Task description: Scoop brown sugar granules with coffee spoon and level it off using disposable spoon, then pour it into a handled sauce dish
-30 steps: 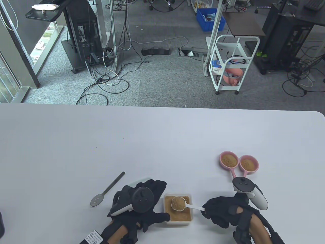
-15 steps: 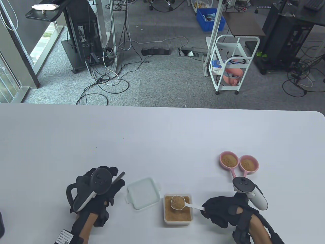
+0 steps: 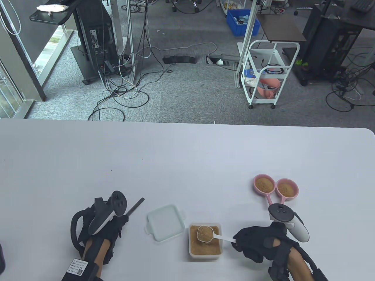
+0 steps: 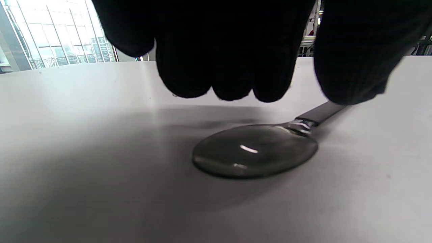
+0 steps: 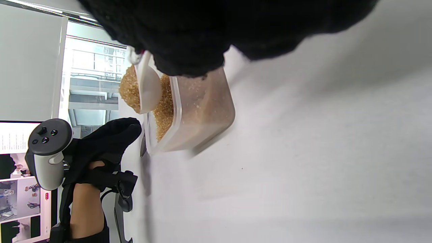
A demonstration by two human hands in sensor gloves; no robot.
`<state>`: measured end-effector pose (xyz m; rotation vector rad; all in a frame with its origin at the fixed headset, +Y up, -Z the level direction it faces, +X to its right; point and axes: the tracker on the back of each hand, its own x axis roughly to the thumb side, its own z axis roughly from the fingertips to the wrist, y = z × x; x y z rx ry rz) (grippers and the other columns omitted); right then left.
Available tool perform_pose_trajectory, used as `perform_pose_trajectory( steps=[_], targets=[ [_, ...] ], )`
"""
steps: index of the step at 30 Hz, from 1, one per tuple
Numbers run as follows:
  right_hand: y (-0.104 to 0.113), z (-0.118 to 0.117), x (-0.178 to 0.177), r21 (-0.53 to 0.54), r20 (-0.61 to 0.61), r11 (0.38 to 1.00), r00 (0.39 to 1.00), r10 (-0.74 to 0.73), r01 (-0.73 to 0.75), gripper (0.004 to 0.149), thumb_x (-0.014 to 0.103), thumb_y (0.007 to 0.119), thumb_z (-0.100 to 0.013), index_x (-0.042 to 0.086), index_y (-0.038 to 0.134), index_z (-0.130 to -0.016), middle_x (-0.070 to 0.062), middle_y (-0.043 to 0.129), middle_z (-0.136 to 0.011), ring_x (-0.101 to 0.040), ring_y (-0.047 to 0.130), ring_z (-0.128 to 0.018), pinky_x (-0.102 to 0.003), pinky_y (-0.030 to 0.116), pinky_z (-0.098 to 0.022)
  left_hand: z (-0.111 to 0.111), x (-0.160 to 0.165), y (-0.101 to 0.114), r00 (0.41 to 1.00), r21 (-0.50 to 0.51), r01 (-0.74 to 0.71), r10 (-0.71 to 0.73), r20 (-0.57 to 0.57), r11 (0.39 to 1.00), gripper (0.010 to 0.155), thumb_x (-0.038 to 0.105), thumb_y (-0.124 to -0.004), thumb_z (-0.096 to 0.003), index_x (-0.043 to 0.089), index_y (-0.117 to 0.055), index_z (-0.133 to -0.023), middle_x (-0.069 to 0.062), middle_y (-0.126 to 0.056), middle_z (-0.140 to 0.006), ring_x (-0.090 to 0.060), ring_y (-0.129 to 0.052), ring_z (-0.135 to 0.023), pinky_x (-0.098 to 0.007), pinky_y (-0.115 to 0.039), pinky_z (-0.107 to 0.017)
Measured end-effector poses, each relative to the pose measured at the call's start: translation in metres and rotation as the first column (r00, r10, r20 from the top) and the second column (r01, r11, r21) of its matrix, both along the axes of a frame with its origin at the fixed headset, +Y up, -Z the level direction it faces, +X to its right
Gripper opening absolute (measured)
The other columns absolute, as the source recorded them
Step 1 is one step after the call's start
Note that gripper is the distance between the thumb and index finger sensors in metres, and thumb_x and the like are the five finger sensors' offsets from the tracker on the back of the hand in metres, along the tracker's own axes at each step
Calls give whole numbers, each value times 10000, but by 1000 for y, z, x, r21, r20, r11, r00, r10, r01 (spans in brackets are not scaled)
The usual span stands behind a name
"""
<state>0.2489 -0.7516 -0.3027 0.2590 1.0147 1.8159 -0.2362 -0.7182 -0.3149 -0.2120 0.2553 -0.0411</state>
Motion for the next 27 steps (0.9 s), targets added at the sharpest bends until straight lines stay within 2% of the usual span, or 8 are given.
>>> perform_pose_trajectory(
  steps=[6, 18, 27],
  targets=[
    [0, 0, 0, -1, -1, 1000, 1000, 0, 0, 431, 380, 780, -493, 134, 901, -827, 5, 980, -434, -237, 944, -209, -497, 774, -388, -2, 6, -8, 999, -44, 43, -43, 12, 998, 565, 686, -849, -365, 412, -883, -858, 153, -903, -883, -192, -942, -876, -494, -680, -763],
    [0, 1, -1, -3, -1, 1000, 1000, 9, -9, 431, 379, 781, -494, 133, 900, -827, 3, 981, -435, -237, 944, -210, -498, 774, -387, -4, 8, -11, 1000, -56, -26, 26, 3, 998, 462, 607, -896, -380, 413, -888, -799, 160, -906, -847, -201, -947, -847, -495, -686, -758],
    [0, 1, -1, -6, -2, 1000, 1000, 12, -12, 430, 380, 781, -494, 134, 901, -826, 3, 981, -435, -239, 944, -210, -498, 773, -388, -5, 14, -11, 999, -59, -14, 16, 36, 998, 426, 574, -900, -393, 393, -928, -778, 146, -935, -818, -192, -968, -817, -499, -696, -750]
  ],
)
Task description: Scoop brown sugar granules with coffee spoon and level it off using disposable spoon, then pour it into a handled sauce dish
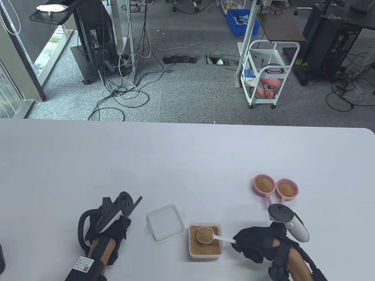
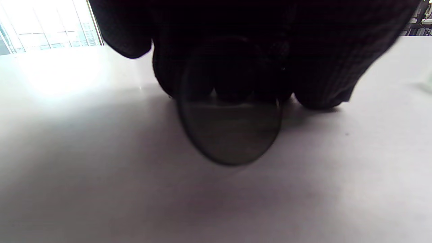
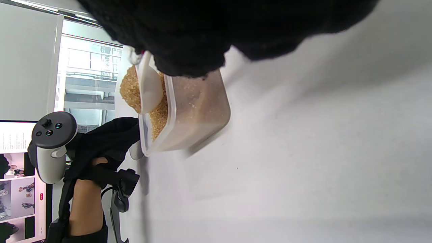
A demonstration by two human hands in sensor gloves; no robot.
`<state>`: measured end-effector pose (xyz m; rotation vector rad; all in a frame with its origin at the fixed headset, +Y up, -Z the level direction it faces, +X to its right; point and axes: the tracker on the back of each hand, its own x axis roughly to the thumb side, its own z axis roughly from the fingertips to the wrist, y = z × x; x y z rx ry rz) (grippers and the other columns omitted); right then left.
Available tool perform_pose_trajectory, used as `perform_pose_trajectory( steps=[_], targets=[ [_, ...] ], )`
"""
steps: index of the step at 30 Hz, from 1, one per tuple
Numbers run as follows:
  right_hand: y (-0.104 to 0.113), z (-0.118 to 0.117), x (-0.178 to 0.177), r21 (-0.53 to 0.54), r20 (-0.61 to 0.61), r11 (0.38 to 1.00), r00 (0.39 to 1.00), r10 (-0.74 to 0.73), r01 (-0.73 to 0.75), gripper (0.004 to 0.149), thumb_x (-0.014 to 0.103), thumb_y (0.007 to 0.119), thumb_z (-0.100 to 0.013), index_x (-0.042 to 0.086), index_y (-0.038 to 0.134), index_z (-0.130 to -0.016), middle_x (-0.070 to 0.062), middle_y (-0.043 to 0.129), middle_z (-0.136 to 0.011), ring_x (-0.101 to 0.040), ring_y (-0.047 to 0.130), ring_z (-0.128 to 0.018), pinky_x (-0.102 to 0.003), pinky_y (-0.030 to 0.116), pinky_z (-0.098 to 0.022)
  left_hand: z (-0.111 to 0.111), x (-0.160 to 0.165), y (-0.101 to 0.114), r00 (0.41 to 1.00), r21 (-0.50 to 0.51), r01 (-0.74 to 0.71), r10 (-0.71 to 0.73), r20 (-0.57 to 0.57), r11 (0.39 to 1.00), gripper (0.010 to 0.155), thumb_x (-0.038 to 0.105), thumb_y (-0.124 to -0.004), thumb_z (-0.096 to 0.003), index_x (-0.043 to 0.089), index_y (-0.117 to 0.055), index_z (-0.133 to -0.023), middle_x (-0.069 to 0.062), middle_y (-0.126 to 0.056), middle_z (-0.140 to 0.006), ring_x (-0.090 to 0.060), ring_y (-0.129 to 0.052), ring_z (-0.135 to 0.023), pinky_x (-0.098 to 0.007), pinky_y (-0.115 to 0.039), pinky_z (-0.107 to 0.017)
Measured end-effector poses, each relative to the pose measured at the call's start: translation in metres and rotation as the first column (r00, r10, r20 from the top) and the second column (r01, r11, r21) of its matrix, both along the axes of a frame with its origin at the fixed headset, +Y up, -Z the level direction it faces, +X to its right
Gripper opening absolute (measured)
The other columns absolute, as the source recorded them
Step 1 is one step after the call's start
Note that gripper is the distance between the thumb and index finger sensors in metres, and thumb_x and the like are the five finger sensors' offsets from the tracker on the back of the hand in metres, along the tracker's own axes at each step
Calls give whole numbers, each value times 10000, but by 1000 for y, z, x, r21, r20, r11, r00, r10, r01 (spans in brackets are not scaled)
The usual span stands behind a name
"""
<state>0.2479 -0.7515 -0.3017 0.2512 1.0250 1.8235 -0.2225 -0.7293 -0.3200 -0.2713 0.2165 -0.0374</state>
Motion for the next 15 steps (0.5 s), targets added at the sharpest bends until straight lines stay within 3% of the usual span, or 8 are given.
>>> perform_pose_trajectory(
  steps=[9, 15],
  targets=[
    [1, 0, 0, 0, 0, 1000, 1000, -8, 8, 432, 381, 782, -494, 132, 901, -826, 3, 981, -435, -237, 944, -210, -498, 773, -388, 1, 4, 3, 999, 9, 29, -29, 42, 1000, 411, 580, -873, -405, 407, -918, -776, 165, -931, -807, -174, -968, -807, -482, -696, -754],
    [1, 0, 1, -2, 5, 1000, 1000, -12, 12, 432, 380, 782, -495, 129, 902, -826, 3, 981, -433, -237, 945, -207, -497, 775, -385, 9, 17, 24, 992, 129, -77, 63, 113, 989, 413, 588, -839, -409, 414, -887, -780, 168, -915, -808, -169, -971, -797, -474, -701, -752]
  ],
)
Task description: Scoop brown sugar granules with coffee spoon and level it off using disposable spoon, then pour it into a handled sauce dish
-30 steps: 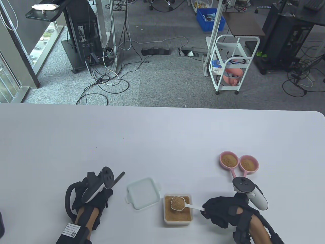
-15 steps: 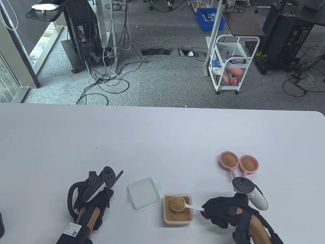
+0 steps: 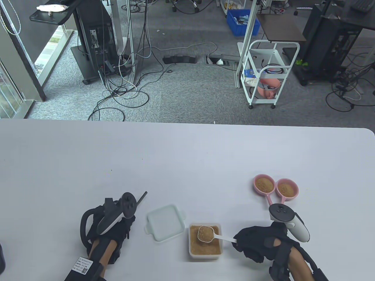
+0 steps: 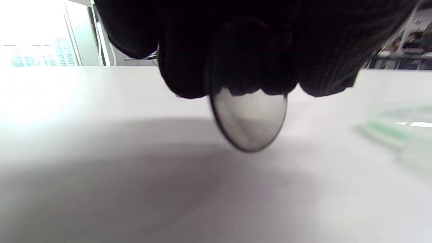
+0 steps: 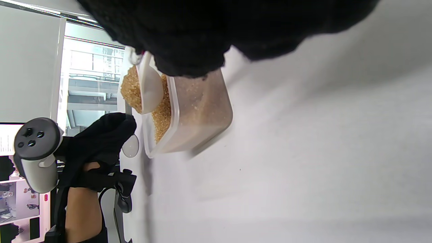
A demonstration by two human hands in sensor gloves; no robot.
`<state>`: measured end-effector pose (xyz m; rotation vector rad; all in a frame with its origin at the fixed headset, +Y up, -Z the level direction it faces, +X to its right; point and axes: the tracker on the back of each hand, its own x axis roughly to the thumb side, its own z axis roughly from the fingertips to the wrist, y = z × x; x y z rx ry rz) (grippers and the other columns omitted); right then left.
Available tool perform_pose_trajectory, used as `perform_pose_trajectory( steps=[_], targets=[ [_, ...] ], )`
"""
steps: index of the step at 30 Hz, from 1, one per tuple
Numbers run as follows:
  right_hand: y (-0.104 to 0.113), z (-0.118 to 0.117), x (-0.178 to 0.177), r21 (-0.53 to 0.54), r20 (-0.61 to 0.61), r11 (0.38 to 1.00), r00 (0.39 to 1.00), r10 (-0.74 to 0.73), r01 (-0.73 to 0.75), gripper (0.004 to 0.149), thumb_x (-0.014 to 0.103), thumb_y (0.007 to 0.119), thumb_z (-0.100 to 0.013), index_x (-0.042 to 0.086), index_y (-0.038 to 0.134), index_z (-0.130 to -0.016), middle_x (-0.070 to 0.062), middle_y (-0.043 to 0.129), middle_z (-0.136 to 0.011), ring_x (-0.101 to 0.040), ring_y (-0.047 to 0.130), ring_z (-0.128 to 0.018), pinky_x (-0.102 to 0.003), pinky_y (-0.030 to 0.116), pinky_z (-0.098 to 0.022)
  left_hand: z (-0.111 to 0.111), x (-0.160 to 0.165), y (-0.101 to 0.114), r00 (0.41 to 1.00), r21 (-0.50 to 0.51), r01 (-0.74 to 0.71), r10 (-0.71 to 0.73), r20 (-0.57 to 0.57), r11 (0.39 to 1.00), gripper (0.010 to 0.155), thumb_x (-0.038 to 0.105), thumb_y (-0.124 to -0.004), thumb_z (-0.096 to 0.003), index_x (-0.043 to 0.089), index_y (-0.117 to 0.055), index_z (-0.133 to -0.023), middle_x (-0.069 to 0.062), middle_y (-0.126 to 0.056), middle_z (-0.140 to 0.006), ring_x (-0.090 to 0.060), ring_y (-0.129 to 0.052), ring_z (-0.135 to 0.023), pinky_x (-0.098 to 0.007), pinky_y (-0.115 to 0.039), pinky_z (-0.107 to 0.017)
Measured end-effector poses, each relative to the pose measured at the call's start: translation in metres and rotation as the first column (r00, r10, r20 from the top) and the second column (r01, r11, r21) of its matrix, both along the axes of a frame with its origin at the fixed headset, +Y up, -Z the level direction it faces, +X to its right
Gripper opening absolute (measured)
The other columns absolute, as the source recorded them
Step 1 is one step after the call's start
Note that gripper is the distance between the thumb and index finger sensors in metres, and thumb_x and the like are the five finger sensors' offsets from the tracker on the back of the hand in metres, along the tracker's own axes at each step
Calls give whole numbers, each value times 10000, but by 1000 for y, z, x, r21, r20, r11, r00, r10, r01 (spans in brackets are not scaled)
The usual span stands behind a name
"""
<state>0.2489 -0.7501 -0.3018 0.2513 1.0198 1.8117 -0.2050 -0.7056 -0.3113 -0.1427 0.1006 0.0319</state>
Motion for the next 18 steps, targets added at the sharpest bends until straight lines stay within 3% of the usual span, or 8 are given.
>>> perform_pose_trajectory(
  steps=[8, 18],
  targets=[
    [0, 0, 0, -5, 4, 1000, 1000, 0, 0, 431, 379, 783, -495, 128, 902, -825, 2, 983, -431, -238, 945, -205, -497, 775, -384, 33, 53, 33, 966, 171, -151, 109, 234, 974, 413, 575, -820, -413, 411, -864, -790, 170, -945, -787, -135, -1006, -773, -452, -728, -743],
    [1, 0, 1, -10, 8, 1000, 1000, -9, 9, 431, 379, 784, -495, 128, 902, -825, 3, 984, -431, -237, 946, -204, -496, 777, -384, 78, 122, 42, 845, 182, -199, 74, 529, 963, 404, 576, -832, -405, 410, -878, -770, 171, -942, -765, -131, -994, -768, -456, -717, -748]
  ],
)
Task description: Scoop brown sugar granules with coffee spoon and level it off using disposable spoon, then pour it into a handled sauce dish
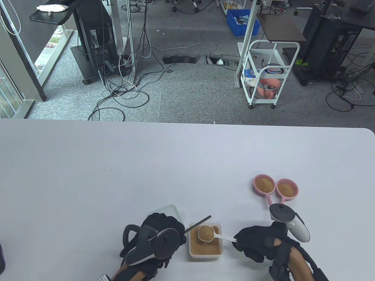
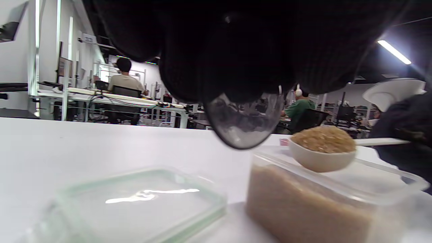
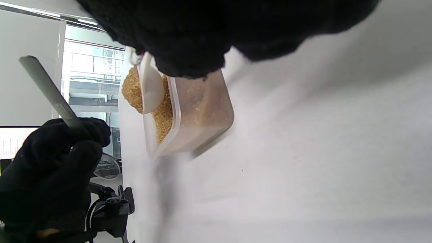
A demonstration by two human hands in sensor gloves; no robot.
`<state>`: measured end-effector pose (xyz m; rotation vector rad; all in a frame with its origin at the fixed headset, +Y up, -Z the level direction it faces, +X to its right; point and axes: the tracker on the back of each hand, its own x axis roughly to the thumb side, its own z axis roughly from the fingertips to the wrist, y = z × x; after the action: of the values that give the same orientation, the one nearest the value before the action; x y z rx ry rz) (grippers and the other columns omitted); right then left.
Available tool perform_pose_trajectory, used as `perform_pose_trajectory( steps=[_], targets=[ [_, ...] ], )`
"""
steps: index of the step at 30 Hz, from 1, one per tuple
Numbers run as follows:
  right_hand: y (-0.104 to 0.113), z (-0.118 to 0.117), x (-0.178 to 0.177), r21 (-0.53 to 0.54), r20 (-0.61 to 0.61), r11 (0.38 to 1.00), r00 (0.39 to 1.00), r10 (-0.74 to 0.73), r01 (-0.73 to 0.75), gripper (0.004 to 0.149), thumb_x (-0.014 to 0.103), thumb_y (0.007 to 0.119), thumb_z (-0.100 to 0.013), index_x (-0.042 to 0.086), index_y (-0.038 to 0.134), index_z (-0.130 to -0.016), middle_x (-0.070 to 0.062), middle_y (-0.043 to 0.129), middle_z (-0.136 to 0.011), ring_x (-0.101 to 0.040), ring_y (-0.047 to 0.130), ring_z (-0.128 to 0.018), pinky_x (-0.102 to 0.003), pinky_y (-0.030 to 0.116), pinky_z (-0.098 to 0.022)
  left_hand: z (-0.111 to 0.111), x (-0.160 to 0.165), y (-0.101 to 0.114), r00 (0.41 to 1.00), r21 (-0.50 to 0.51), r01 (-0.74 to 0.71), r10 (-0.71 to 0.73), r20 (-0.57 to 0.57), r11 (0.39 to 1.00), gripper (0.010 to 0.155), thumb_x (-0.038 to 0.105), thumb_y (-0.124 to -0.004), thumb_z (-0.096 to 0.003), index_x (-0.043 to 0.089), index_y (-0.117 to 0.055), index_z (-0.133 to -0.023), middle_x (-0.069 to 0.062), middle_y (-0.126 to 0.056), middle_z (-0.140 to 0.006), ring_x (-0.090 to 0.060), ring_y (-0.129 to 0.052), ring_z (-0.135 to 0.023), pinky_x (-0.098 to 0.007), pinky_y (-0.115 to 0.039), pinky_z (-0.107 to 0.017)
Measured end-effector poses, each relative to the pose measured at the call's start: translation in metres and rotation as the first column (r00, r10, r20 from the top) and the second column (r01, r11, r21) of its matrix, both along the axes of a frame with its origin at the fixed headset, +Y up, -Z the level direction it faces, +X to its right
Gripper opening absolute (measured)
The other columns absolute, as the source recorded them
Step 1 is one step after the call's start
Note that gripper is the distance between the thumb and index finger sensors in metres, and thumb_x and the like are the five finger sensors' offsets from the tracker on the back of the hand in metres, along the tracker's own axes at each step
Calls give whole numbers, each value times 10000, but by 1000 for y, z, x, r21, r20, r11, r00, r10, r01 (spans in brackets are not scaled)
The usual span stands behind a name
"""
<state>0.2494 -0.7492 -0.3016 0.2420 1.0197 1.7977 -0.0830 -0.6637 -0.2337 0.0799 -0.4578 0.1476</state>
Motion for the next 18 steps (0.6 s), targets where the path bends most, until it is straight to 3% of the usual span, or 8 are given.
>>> perform_pose_trajectory(
  steps=[6, 18],
  targets=[
    [0, 0, 0, -6, -2, 1000, 1000, -6, 6, 432, 377, 784, -495, 123, 904, -823, 2, 985, -428, -237, 947, -200, -497, 778, -381, 8, 19, -10, 993, -13, 86, -85, 83, 996, 400, 577, -839, -402, 407, -890, -760, 173, -950, -749, -137, -996, -759, -454, -719, -747],
    [0, 0, -1, -16, -13, 1000, 1000, -21, 21, 432, 375, 784, -496, 116, 906, -820, -1, 987, -424, -239, 948, -193, -498, 780, -377, 8, 28, -22, 981, -45, 167, -161, 106, 985, 399, 574, -841, -401, 402, -894, -757, 168, -951, -745, -135, -995, -758, -456, -717, -747]
  ],
)
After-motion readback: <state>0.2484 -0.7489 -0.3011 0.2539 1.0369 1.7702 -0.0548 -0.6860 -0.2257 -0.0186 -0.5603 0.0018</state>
